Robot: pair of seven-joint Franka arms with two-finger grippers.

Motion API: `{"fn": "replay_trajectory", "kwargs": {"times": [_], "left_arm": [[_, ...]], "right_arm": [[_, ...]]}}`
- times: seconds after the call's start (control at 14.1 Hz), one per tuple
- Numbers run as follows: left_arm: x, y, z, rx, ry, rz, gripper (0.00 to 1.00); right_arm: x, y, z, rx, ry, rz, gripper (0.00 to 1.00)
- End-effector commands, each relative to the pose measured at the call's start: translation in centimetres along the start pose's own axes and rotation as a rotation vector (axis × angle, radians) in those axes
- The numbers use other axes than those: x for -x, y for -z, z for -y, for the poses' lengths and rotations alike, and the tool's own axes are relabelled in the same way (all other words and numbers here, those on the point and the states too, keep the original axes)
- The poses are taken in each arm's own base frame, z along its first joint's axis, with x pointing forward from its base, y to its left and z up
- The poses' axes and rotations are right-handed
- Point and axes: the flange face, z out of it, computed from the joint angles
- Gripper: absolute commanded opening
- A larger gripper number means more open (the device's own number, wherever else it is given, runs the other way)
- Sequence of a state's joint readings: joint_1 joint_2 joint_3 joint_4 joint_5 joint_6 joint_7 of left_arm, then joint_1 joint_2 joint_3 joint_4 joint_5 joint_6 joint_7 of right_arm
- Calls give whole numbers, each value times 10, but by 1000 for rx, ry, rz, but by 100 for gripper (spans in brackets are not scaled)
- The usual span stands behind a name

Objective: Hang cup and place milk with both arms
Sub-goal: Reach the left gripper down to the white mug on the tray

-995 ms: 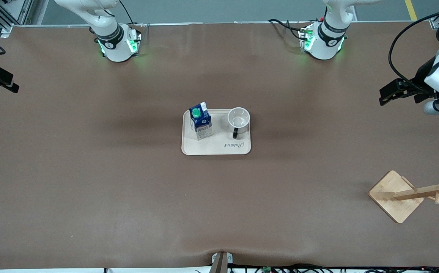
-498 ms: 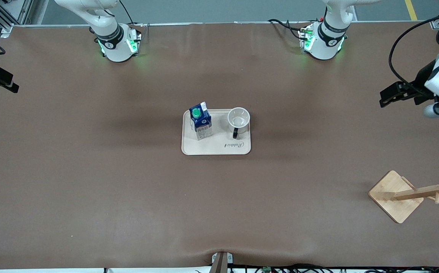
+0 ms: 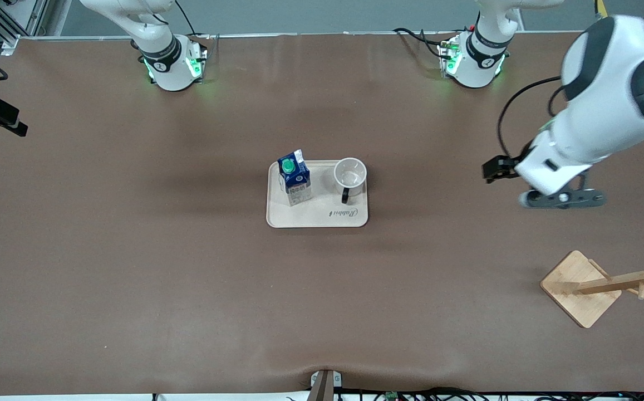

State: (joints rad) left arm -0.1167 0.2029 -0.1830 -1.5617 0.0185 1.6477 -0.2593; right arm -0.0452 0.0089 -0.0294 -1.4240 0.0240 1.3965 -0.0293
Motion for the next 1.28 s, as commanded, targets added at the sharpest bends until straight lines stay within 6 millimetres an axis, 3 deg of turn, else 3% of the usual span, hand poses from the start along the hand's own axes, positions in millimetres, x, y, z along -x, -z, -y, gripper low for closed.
{"fn": "replay_trajectory", "kwargs": {"times": [0.0,0.28,0.5,0.64,0.78,0.92,1.21], "left_arm": [[-7,-38,-47,-5,-63,21,100],[11,-106,-133,-6,-57,2,100],[25,-157,-187,1,-45,-2,100],[35,-181,-205,-15,-38,22,100],[47,-208,-209,-27,-49,41,100],[62,-231,-220,-28,-51,37,100],[79,-251,-249,-28,-42,38,100]], "right_arm": [[2,4,-4,-13,-7,0,100],[1,3,-3,-11,-2,1,100],[-11,-15,-6,-11,-4,35,100],[-14,-22,-16,-14,-17,48,100],[-25,-41,-14,-15,-10,85,100],[-28,-47,-13,-14,-6,96,100],[-34,-69,-12,-19,-17,166,100]]}}
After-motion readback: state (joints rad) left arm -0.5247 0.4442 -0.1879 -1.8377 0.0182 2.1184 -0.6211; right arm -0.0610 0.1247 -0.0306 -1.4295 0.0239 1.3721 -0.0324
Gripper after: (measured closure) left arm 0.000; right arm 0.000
